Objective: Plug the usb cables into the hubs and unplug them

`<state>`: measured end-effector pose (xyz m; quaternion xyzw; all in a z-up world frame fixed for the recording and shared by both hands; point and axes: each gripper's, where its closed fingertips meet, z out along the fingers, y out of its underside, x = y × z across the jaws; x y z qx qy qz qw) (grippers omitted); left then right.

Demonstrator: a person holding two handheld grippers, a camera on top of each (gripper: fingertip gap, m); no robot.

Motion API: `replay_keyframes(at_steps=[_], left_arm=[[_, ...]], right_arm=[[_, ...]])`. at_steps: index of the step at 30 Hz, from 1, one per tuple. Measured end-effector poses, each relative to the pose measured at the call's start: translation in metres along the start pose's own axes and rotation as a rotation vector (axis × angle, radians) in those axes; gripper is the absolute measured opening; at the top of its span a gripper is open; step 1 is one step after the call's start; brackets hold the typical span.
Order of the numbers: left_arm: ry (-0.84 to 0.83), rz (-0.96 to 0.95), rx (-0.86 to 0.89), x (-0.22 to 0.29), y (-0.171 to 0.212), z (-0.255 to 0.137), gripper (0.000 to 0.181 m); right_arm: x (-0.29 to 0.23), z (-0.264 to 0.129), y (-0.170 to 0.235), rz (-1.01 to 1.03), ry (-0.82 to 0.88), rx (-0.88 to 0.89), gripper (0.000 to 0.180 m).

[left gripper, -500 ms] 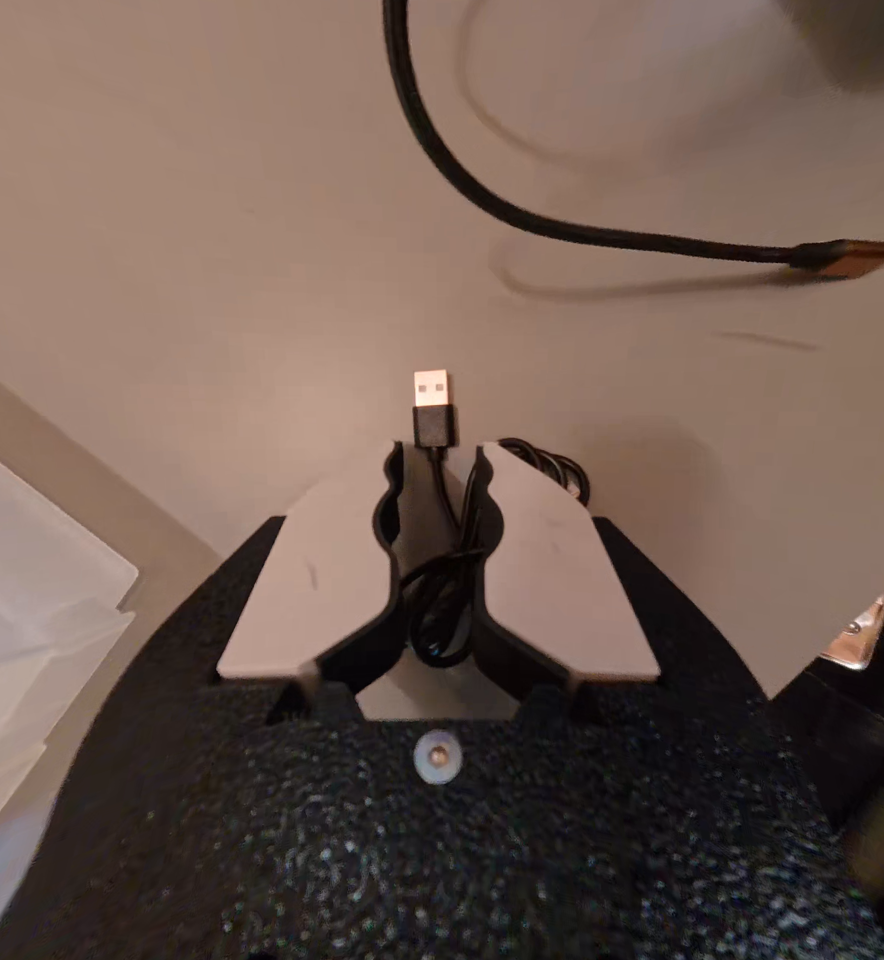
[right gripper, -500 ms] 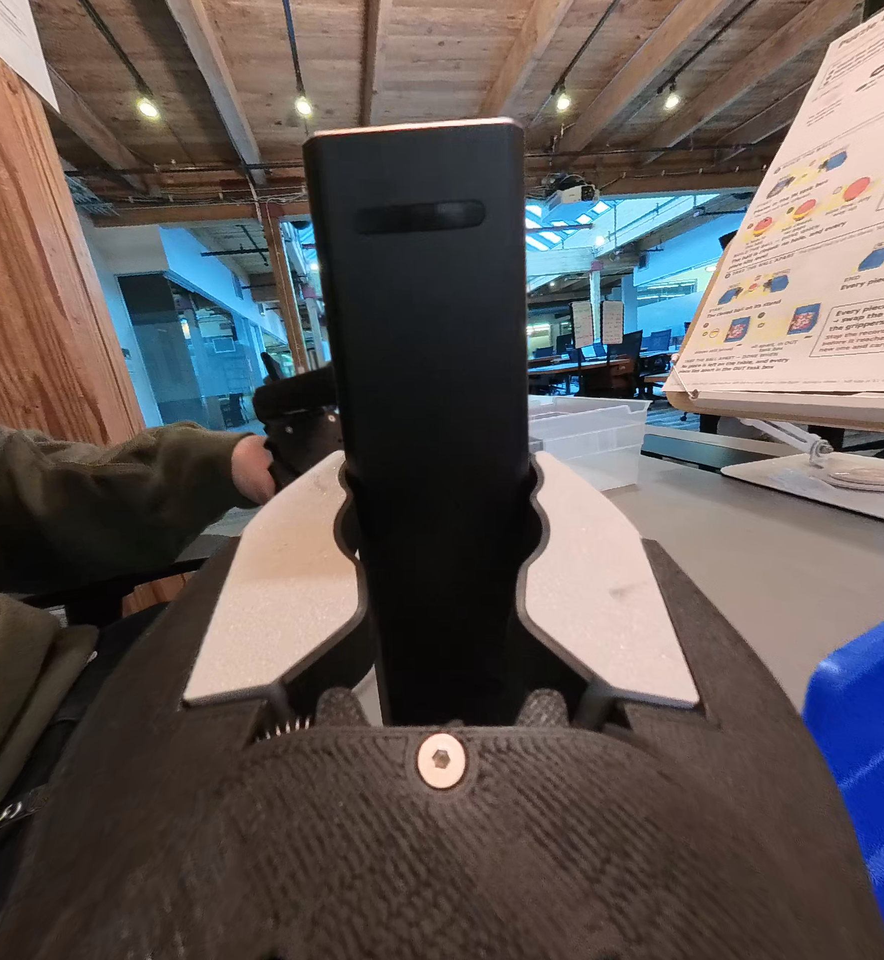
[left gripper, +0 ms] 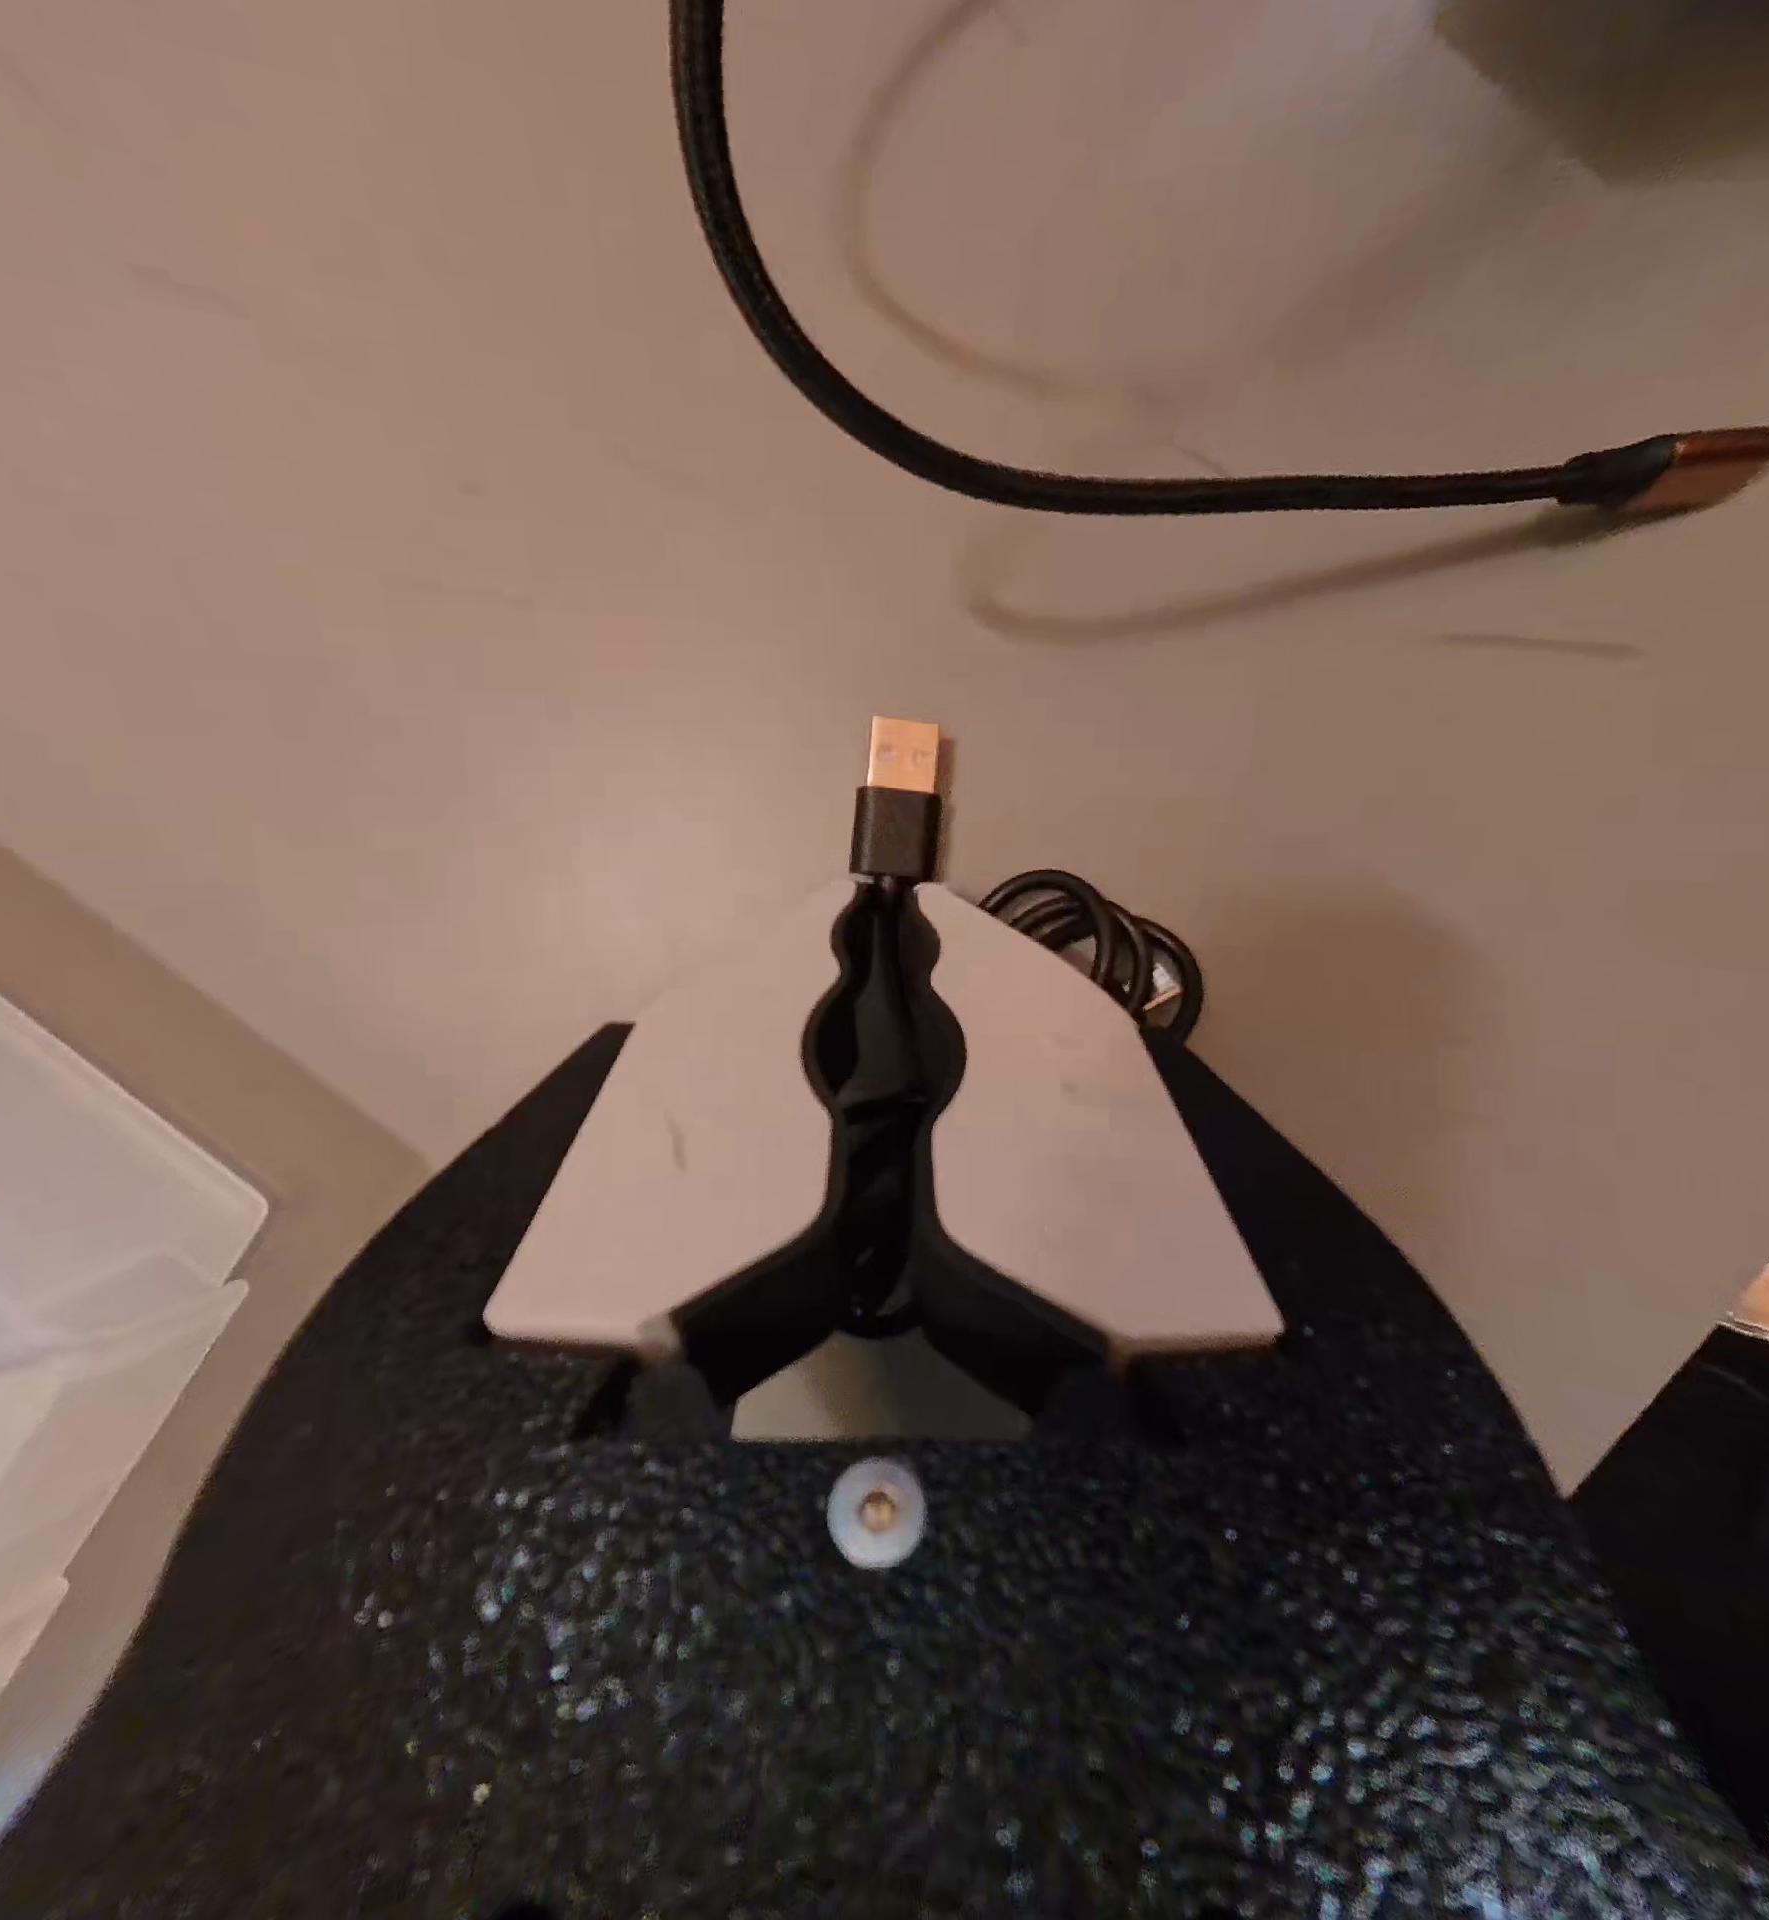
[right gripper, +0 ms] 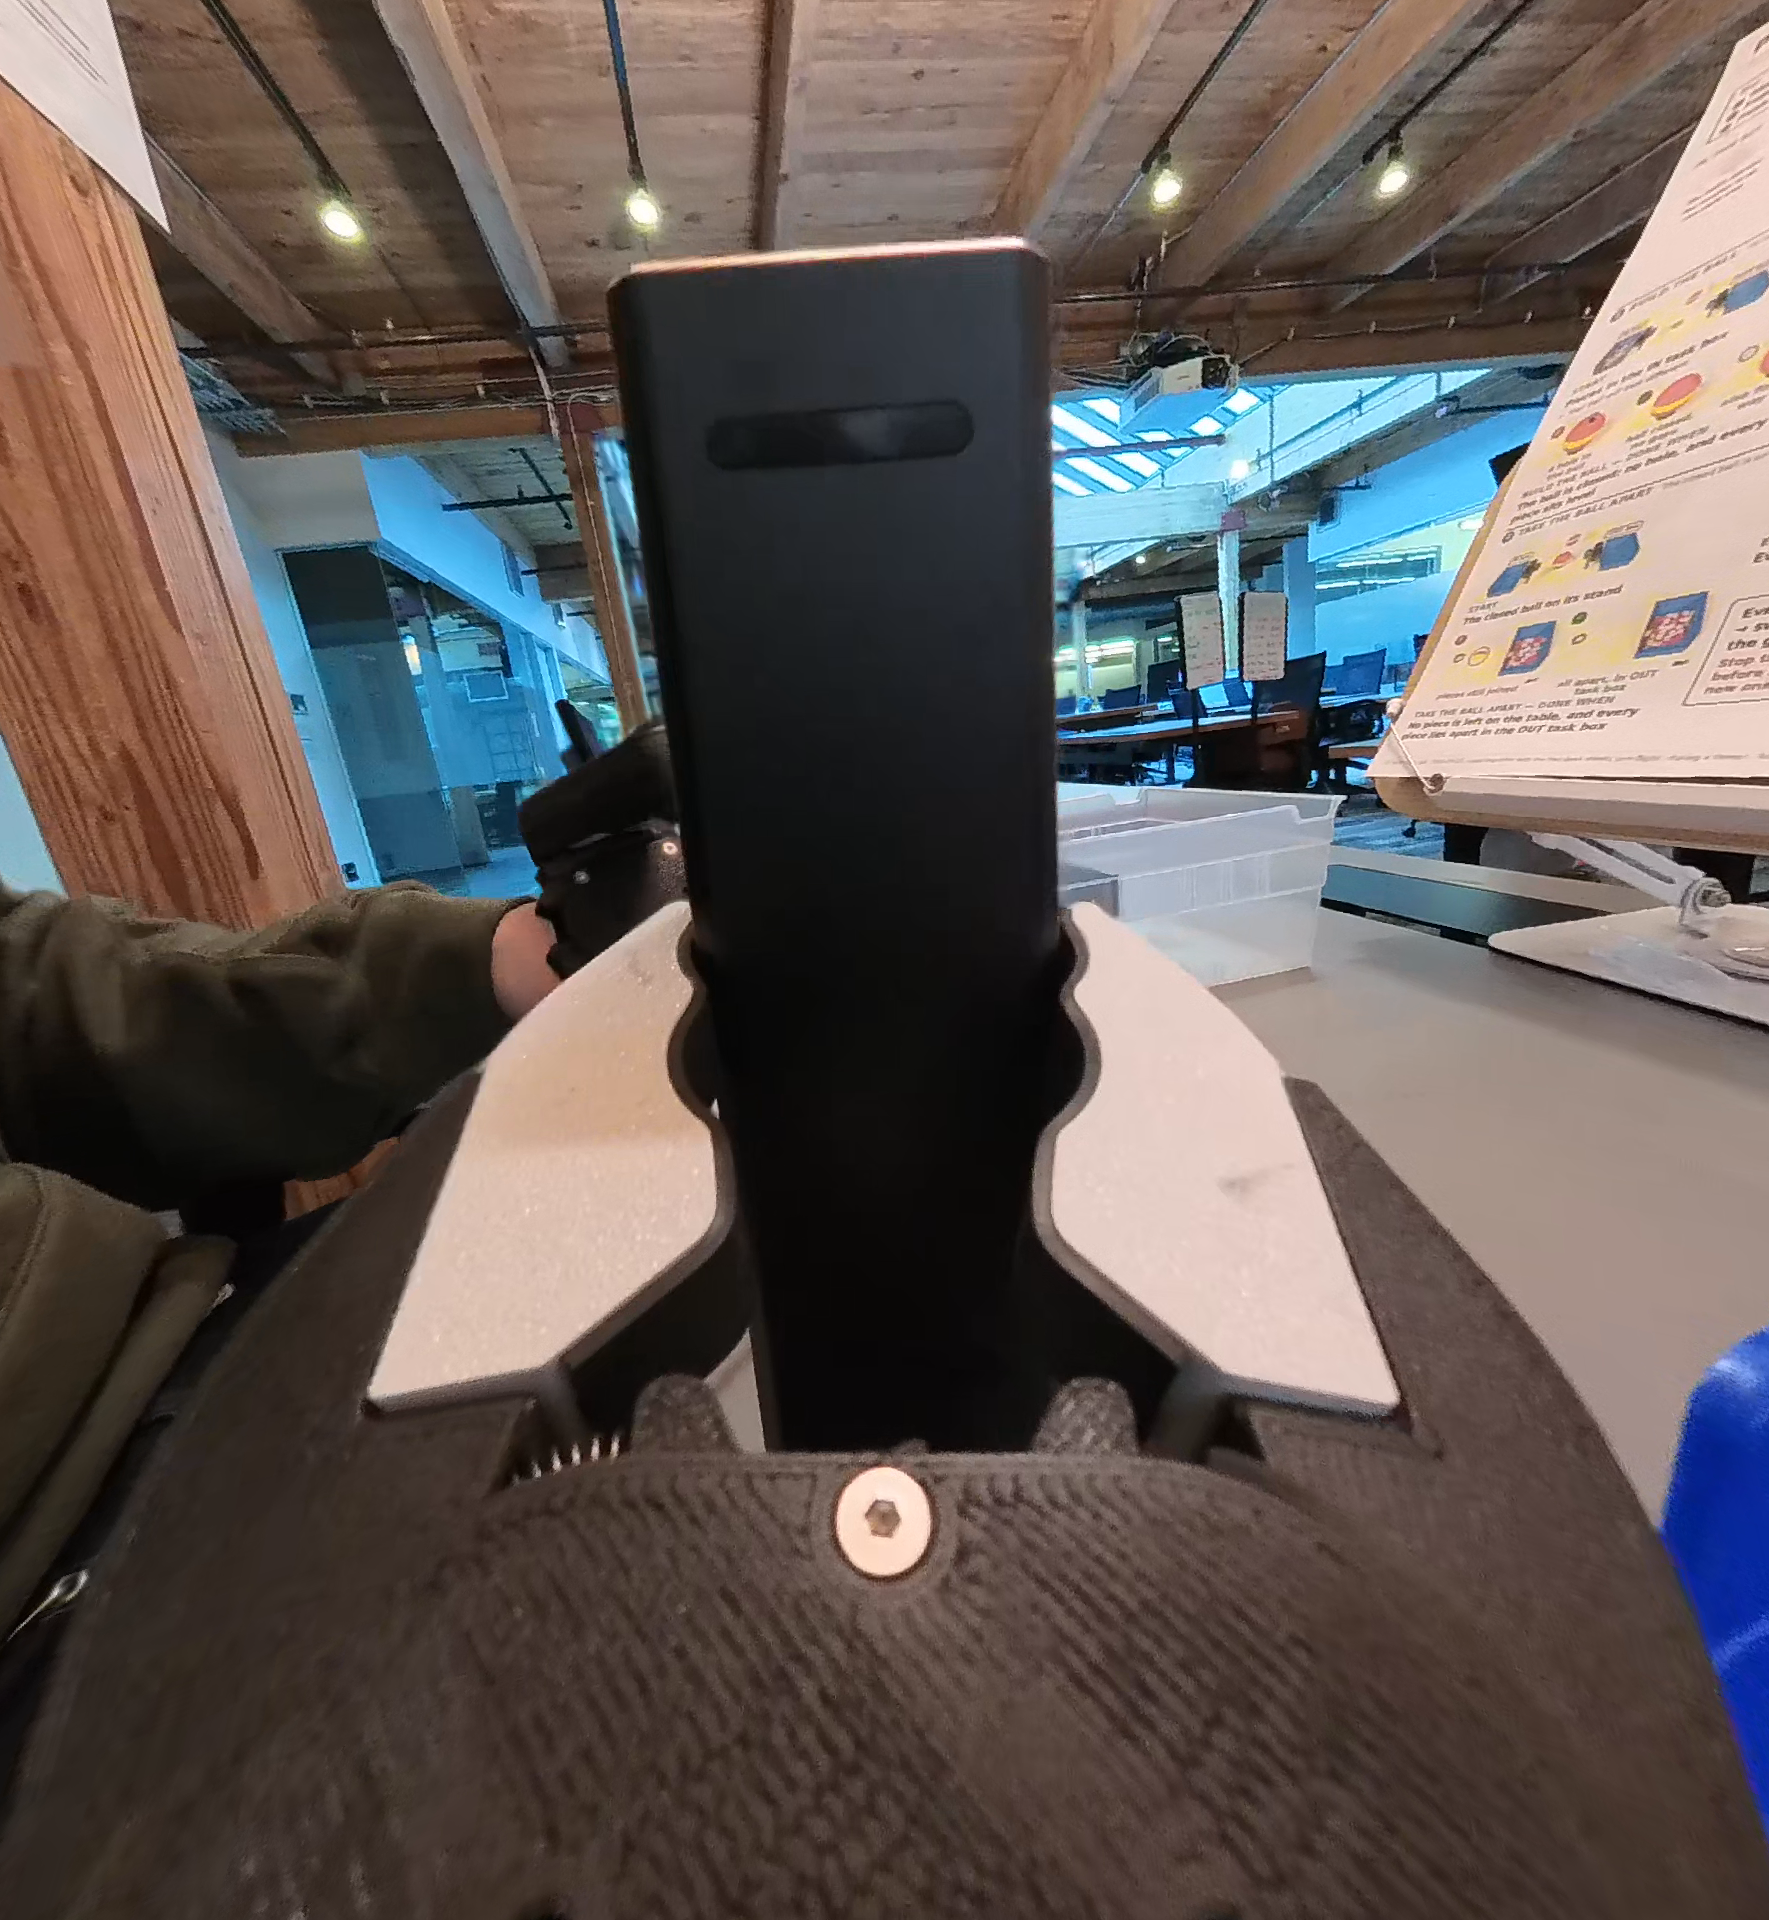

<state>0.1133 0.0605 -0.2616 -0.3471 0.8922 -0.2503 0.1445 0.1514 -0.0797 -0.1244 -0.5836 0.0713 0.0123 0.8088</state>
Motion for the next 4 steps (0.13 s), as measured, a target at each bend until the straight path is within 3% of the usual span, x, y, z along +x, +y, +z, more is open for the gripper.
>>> replay_keyframes(at_steps=[4], left_arm=[[0.016, -0.002, 0.103, 0.004, -0.026, -0.032, 0.004]], right_arm=[[-0.006, 0.000, -0.001, 0.001, -0.039, 0.010, 0.062]])
